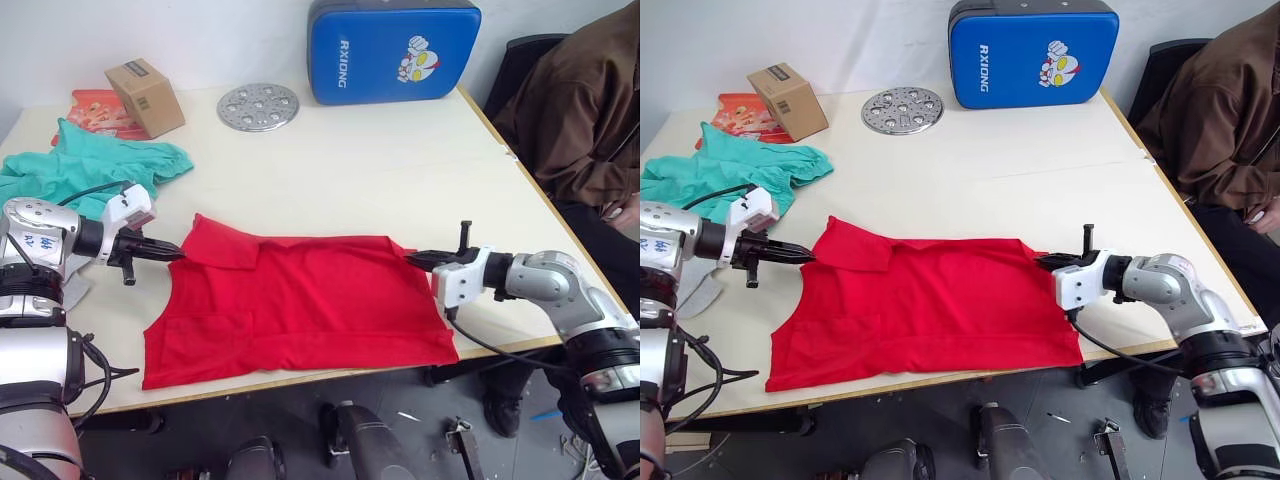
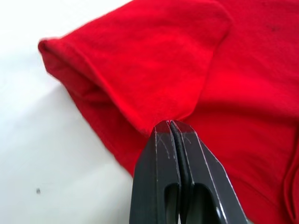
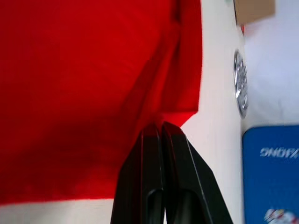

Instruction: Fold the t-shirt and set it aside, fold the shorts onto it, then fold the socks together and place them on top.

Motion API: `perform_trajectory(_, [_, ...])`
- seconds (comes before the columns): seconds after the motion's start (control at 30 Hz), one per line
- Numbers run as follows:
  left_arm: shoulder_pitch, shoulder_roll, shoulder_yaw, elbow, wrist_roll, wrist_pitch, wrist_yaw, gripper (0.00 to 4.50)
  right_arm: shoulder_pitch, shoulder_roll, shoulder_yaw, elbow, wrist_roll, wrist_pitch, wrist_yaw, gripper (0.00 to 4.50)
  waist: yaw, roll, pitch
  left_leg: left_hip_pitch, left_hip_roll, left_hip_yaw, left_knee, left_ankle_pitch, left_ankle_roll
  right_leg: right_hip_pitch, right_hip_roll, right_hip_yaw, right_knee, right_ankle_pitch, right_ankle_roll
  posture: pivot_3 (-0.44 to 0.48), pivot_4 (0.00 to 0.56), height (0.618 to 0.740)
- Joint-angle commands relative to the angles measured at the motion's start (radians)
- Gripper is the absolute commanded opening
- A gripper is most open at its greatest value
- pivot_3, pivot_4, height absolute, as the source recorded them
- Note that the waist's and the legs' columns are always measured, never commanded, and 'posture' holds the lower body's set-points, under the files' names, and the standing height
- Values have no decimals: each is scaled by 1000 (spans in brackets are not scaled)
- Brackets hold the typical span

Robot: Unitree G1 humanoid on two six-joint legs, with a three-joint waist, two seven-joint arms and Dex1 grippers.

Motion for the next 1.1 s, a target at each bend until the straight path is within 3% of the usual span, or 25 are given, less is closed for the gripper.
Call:
perform_trajectory(0.03, [30, 27, 6, -46, -22, 42, -52, 12, -1, -28, 23, 35, -74, -116, -80, 0, -1, 0, 0, 0, 0, 0, 0, 0, 0, 0, 0, 0, 0, 0, 0, 0, 150, 740])
perform_trajectory(0.2, [63, 22, 24, -110, -48, 132, -56, 12, 17, -54, 41, 48, -138, -170, -151, 0, 1, -1, 1, 2, 0, 1, 0, 0, 0, 0, 0, 1, 1, 0, -1, 0, 150, 740])
perform_trajectory(0.37, [95, 29, 27, -181, -75, 212, -74, 12, 20, -52, 46, 66, -95, -95, -142, 0, -1, -2, 0, 5, 0, 3, 0, 0, -1, 0, 0, 2, 3, 0, -2, 0, 150, 740])
perform_trajectory(0.5, [94, 65, 29, -239, -113, 307, -129, 903, 44, -52, 30, -13, 164, 59, 9, 1319, -1, -3, 1, 13, 0, 5, 0, 1, -1, 2, 0, 4, 5, -1, -3, 0, 150, 740])
perform_trajectory(0.63, [95, 138, 3, -353, -267, 462, -147, 2177, 79, -56, -43, -276, 554, 521, 208, 2698, -3, -4, 2, 15, 1, 6, -1, 1, -3, 2, 0, 5, 7, -1, -3, 0, 150, 740])
perform_trajectory(0.7, [76, 146, 12, -364, -321, 524, -147, 2220, 81, -55, -77, -392, 696, 772, 247, 3367, 1, -3, 2, 16, 1, 6, -1, 0, -3, 3, 0, 5, 8, -2, -4, 0, 150, 740])
perform_trajectory(0.77, [26, 115, 48, -310, -344, 552, -127, 2220, 61, -32, -105, -481, 833, 1049, 237, 3367, 6, -3, 2, 17, 1, 5, 1, 0, -3, 4, 0, 5, 8, -2, -4, 0, 150, 740])
perform_trajectory(0.83, [-22, 59, 70, -243, -336, 512, -27, 2220, 24, 13, -116, -513, 899, 1286, 172, 2997, 10, -4, 2, 16, 1, 5, 3, 0, -3, 4, 0, 5, 9, -2, -4, 0, 150, 740])
perform_trajectory(0.93, [-64, -25, 65, -186, -286, 429, 99, 1608, -13, 81, -117, -527, 922, 1467, 116, 2010, 17, -4, 1, 15, 1, 5, 4, 0, -2, 4, 0, 5, 9, -2, -4, 0, 150, 740])
perform_trajectory(1.1, [-96, -121, 25, -106, -199, 335, 225, 16, -47, 168, -95, -498, 863, 1621, 22, 239, 14, -4, 1, 11, 1, 6, 2, 0, -2, -1, 0, 4, 9, -2, -5, 0, 150, 740])
